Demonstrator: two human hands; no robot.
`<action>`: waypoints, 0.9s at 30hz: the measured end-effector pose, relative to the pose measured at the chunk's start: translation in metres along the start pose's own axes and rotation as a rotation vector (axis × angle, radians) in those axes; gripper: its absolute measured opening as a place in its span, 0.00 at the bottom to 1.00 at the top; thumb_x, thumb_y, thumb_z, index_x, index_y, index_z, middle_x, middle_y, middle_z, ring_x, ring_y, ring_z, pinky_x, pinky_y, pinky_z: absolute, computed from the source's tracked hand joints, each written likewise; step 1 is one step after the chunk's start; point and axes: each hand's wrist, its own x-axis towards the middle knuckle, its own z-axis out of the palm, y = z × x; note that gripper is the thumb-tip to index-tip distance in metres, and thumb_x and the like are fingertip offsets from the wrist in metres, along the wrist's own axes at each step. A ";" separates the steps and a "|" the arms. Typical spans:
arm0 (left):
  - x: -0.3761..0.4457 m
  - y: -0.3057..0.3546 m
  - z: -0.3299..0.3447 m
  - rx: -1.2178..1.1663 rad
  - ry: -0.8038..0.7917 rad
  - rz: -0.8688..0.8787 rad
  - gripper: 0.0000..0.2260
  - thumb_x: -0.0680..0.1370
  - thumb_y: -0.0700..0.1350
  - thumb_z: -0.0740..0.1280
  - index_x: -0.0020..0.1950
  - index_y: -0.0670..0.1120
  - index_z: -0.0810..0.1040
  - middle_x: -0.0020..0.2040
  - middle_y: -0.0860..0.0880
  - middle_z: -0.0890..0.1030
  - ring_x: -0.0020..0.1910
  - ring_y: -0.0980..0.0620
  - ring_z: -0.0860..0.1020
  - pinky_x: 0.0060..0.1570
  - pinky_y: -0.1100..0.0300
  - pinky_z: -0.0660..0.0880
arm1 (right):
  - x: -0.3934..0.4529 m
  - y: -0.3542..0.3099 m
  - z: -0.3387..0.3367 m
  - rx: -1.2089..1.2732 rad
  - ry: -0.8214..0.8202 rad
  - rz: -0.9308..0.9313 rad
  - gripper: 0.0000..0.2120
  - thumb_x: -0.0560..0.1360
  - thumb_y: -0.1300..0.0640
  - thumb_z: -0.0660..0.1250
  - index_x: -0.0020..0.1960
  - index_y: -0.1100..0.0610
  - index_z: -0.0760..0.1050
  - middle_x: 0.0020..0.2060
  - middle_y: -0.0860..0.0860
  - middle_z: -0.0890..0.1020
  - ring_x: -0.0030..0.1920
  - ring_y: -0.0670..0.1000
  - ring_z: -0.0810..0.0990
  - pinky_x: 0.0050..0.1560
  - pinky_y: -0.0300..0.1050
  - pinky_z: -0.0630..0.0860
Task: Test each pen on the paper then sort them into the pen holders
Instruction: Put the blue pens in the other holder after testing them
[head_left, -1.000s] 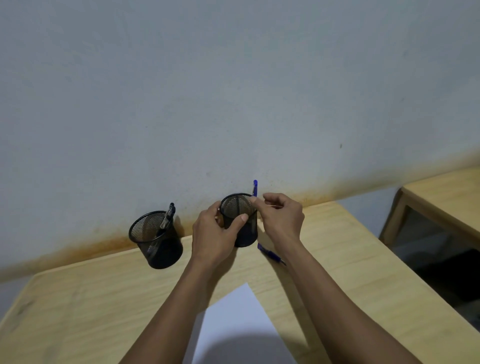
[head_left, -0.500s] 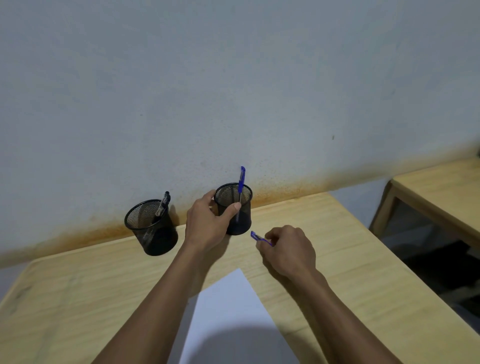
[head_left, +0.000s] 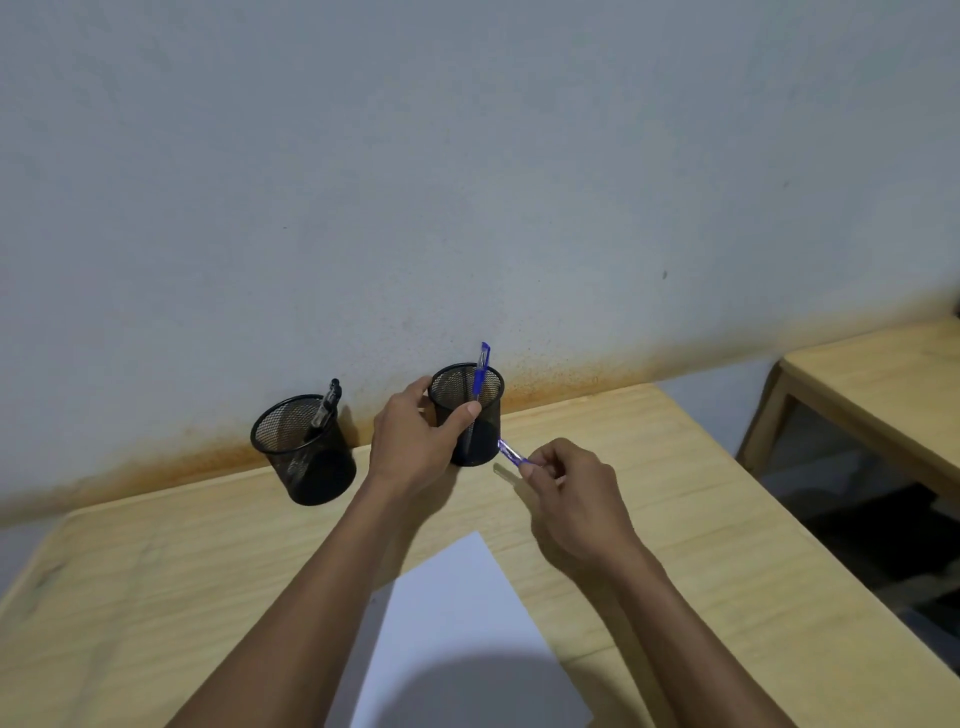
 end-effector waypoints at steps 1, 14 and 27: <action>0.000 -0.001 0.000 0.018 0.008 -0.017 0.26 0.72 0.58 0.73 0.67 0.50 0.75 0.56 0.53 0.81 0.58 0.50 0.78 0.58 0.54 0.76 | -0.005 -0.005 -0.003 0.135 0.023 0.009 0.04 0.80 0.53 0.70 0.46 0.52 0.79 0.37 0.47 0.81 0.37 0.49 0.80 0.36 0.44 0.75; -0.091 0.008 -0.090 0.228 -0.088 0.497 0.12 0.78 0.49 0.67 0.60 0.50 0.82 0.56 0.55 0.82 0.57 0.56 0.78 0.54 0.56 0.76 | -0.070 -0.067 -0.021 0.412 -0.173 -0.092 0.05 0.73 0.59 0.79 0.48 0.55 0.85 0.34 0.49 0.86 0.29 0.47 0.84 0.29 0.35 0.73; -0.171 0.001 -0.133 0.109 0.030 0.255 0.05 0.77 0.48 0.70 0.49 0.49 0.85 0.41 0.53 0.81 0.40 0.55 0.78 0.42 0.58 0.75 | -0.130 -0.103 0.029 0.776 -0.223 -0.026 0.03 0.77 0.57 0.74 0.49 0.57 0.83 0.38 0.53 0.86 0.39 0.47 0.85 0.39 0.38 0.80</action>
